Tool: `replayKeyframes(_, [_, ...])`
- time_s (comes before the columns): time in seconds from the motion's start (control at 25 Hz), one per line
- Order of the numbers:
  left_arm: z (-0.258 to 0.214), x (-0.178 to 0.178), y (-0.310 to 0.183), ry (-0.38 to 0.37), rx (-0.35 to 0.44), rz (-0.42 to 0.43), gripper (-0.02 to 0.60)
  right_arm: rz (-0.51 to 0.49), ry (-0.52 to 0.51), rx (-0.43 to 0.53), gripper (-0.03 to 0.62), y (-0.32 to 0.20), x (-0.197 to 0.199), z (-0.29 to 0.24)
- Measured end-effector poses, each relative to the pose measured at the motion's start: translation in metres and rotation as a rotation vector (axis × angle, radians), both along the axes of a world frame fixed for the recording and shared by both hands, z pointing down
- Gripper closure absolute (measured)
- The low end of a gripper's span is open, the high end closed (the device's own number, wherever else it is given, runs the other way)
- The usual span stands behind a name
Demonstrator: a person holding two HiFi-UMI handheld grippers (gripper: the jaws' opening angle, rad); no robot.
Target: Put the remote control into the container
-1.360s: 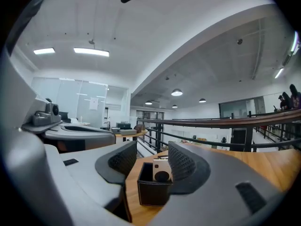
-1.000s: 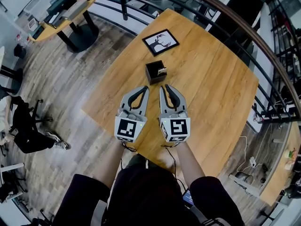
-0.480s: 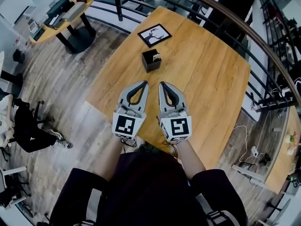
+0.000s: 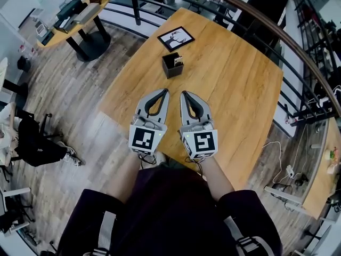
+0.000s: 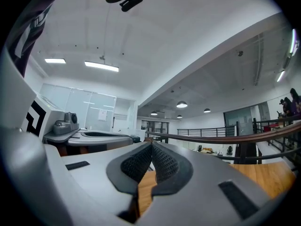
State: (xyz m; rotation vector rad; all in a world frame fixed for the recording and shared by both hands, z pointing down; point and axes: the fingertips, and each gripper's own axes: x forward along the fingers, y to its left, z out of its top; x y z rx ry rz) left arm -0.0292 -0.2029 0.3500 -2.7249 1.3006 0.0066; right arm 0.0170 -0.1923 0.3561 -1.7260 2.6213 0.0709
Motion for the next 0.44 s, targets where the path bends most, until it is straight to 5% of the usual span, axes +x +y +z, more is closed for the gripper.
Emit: replayKeyframes(0.44, [0.0001, -0.0092, 0.0053, -0.003, -0.008, -0.013, 0.572, -0.009, 0.000, 0.007, 0.577, 0.0057, -0.0091, -0.0035])
